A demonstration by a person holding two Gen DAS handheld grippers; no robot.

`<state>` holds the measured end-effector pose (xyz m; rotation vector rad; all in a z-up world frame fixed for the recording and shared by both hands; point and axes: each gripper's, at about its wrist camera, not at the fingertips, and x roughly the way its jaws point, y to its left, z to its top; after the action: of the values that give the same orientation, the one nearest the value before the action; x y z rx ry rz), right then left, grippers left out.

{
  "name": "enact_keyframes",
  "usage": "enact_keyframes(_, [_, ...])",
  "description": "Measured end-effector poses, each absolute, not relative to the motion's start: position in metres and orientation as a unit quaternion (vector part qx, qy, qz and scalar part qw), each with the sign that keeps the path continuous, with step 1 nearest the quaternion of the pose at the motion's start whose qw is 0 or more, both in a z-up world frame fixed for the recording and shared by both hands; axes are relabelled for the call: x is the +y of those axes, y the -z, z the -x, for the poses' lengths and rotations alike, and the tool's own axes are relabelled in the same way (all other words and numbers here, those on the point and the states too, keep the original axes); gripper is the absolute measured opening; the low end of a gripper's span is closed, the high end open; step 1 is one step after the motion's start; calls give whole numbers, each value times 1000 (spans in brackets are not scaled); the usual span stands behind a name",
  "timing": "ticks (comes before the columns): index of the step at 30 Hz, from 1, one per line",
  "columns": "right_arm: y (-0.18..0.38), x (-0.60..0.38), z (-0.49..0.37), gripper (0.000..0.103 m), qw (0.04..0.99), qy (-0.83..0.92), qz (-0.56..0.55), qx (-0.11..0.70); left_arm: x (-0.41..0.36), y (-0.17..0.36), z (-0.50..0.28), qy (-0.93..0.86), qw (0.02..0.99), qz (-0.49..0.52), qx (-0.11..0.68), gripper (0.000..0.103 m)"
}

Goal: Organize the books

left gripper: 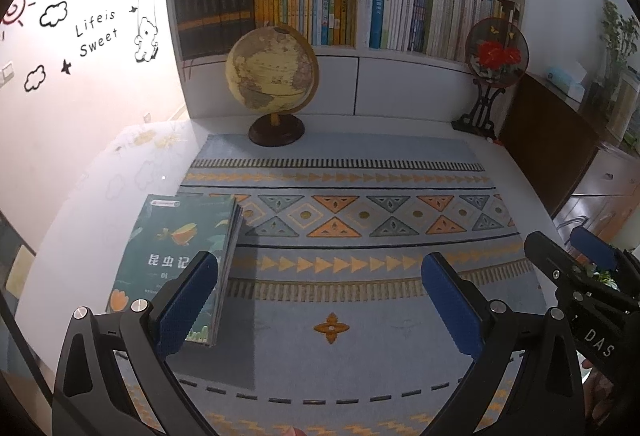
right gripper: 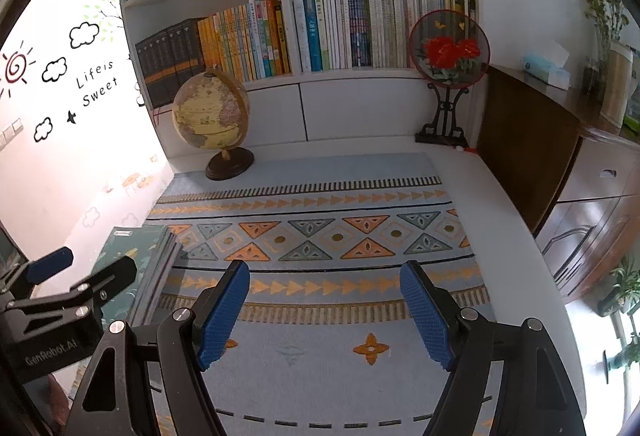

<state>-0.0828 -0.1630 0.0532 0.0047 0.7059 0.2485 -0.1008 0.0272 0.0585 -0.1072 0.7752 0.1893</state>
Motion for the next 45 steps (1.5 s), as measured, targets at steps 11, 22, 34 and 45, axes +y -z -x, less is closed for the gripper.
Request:
enact_keyframes(11, [-50, -152, 88, 76, 927, -135, 22, 349, 34, -56, 104, -101, 918, 60, 379, 102])
enact_keyframes(22, [-47, -162, 86, 76, 925, -126, 14, 358, 27, -54, 100, -94, 917, 56, 383, 102])
enact_keyframes(34, [-43, -163, 81, 76, 922, -124, 14, 366, 26, -50, 97, -94, 915, 56, 388, 102])
enact_keyframes(45, [-38, -159, 79, 76, 918, -128, 18, 374, 28, -45, 94, -98, 912, 61, 393, 102])
